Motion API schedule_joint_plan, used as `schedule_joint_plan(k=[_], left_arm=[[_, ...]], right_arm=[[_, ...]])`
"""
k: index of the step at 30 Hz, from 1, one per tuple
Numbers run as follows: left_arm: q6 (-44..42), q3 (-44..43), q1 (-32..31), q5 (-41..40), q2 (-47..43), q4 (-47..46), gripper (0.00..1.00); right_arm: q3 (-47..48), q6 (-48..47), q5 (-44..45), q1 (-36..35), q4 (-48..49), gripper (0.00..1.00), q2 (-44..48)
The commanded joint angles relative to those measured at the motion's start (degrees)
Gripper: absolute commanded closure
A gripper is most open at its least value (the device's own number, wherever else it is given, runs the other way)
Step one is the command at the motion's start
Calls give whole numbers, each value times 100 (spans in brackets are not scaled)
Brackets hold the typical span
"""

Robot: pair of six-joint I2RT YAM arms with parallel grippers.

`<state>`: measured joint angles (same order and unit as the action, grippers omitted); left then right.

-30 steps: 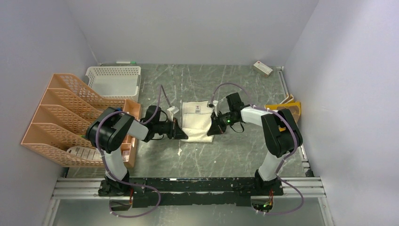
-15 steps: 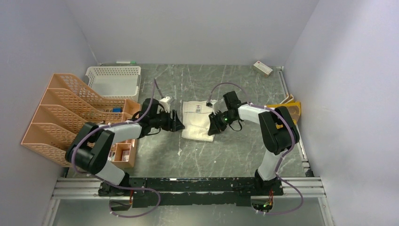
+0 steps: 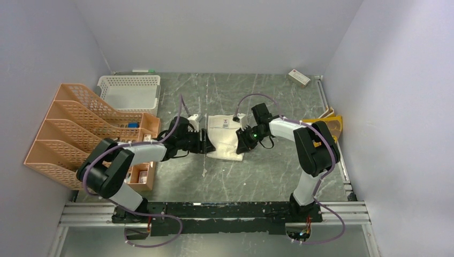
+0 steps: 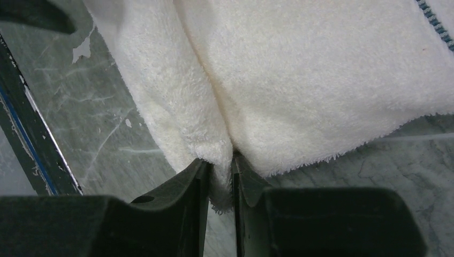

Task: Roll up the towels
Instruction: Roll the towel at the center of the board.

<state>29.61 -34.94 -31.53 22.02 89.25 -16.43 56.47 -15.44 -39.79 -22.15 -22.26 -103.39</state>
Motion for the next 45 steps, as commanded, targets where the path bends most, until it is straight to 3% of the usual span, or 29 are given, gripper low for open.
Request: schedule_joint_plan(k=[1,6,10,18,22,23,25,26,31,33,36,38,39,41,43,45], left_arm=[[133,-325,-307,-165,-577,-97,33],[135,-646,-742,-523,-575,342,50],[247,-630,-792,-342,-105,40,69],[-37,-888,-793,-270,562,-4,91],[17,-858,-785,-154,1091,-241,93],[48,-829,-769,-187,1195,-280,93],[97,-798,-731,-270,1309,-308,93],[96,-803,-717,-326,1360,-290,93],[34,-912,-723,-487,1467,-122,93],[41,-932,-721,-490,1480,-107,93],[86,-910,-719,-445,1490,-160,93],[117,-847,-713,-408,1489,-234,93],[144,-809,-702,-379,1501,-297,93],[204,-761,-670,-288,1543,-400,93],[293,-719,-613,-134,1614,-528,93],[413,-669,-512,124,1710,-740,93]], right_arm=[[-86,-221,937,0,62,78,-196],[-82,-217,955,-8,44,78,-188],[-100,-211,960,-8,50,79,-163],[-84,-222,1013,-13,-19,79,-139],[-77,-222,1122,-16,-38,77,-61],[-89,-227,1185,-9,-7,72,25],[-124,-229,1379,-33,72,5,280],[-128,-219,1553,-53,131,1,461],[-17,-283,2835,-496,387,0,1513],[-259,-622,3958,-1059,830,0,2139],[-1368,-832,5645,-1899,2648,0,3304],[-2130,171,6342,-1848,3671,0,3821],[-2234,731,6176,-1704,3628,0,3918],[-1818,544,5164,-1665,2701,0,3620],[-1714,422,6017,-2281,2519,0,3421],[-2235,-546,6646,-2981,3052,0,3566]])
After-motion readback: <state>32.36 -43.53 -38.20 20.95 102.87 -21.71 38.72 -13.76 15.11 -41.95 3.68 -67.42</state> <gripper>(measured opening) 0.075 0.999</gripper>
